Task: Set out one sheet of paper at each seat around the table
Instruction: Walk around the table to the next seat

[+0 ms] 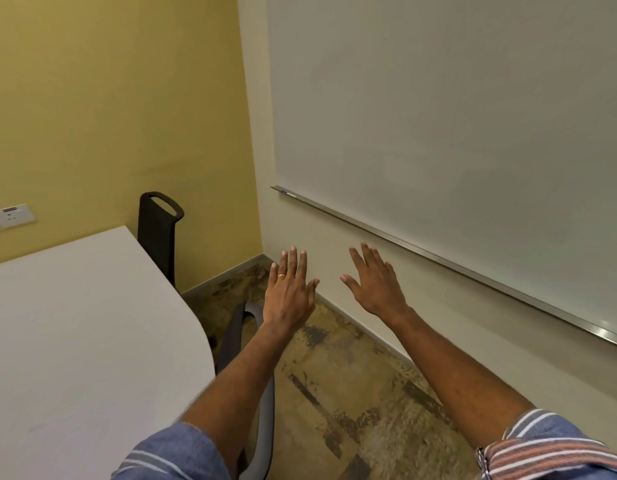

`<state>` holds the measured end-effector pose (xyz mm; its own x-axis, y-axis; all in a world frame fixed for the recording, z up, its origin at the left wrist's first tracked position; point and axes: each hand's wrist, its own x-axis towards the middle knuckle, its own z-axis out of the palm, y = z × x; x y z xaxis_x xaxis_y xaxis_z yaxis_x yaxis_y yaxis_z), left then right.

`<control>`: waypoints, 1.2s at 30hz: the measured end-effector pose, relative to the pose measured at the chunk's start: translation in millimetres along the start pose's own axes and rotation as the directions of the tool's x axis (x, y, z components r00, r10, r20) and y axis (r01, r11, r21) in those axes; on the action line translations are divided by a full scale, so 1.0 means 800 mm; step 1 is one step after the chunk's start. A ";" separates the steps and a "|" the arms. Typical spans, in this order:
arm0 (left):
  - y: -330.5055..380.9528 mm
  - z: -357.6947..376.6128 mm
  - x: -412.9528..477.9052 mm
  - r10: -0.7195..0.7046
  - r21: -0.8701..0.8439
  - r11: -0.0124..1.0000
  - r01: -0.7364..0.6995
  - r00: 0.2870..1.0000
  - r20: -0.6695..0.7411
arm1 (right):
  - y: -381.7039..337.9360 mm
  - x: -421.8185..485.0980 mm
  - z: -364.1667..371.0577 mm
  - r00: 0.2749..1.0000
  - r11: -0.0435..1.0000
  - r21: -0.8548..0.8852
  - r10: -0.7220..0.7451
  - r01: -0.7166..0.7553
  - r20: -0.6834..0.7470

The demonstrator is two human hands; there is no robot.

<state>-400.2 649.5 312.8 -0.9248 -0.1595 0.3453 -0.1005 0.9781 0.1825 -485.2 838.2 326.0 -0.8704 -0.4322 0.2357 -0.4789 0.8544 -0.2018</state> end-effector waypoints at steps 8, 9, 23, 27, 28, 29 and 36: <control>0.028 0.042 0.096 -0.068 0.022 0.997 0.069 0.998 -0.013 | 0.066 0.098 0.016 0.998 0.998 0.004 -0.060 0.060 0.027; 0.032 0.047 0.110 -0.084 0.022 0.996 0.084 0.996 -0.020 | 0.073 0.113 0.018 0.997 0.997 0.009 -0.077 0.076 0.026; 0.038 0.081 0.229 -0.278 0.032 0.959 0.281 0.958 -0.073 | 0.124 0.278 0.052 0.963 0.965 0.047 -0.260 0.257 0.070; 0.007 0.091 0.256 -0.317 0.057 0.945 0.321 0.946 -0.072 | 0.107 0.318 0.075 0.949 0.950 0.096 -0.304 0.297 0.079; -0.001 0.095 0.264 -0.322 0.066 0.943 0.327 0.944 -0.080 | 0.102 0.330 0.081 0.946 0.947 0.100 -0.313 0.305 0.079; -0.011 0.097 0.274 -0.330 0.064 0.940 0.336 0.940 -0.082 | 0.096 0.343 0.088 0.944 0.945 0.107 -0.319 0.310 0.082; -0.093 0.107 0.343 -0.393 0.066 0.914 0.399 0.915 -0.091 | 0.043 0.437 0.125 0.931 0.931 0.145 -0.351 0.335 0.098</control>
<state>-677.8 544.8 315.2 -0.7733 -0.5425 0.3282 -0.4856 0.8396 0.2436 -817.1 688.0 306.3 -0.6539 -0.7305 0.1972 -0.7542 0.6086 -0.2464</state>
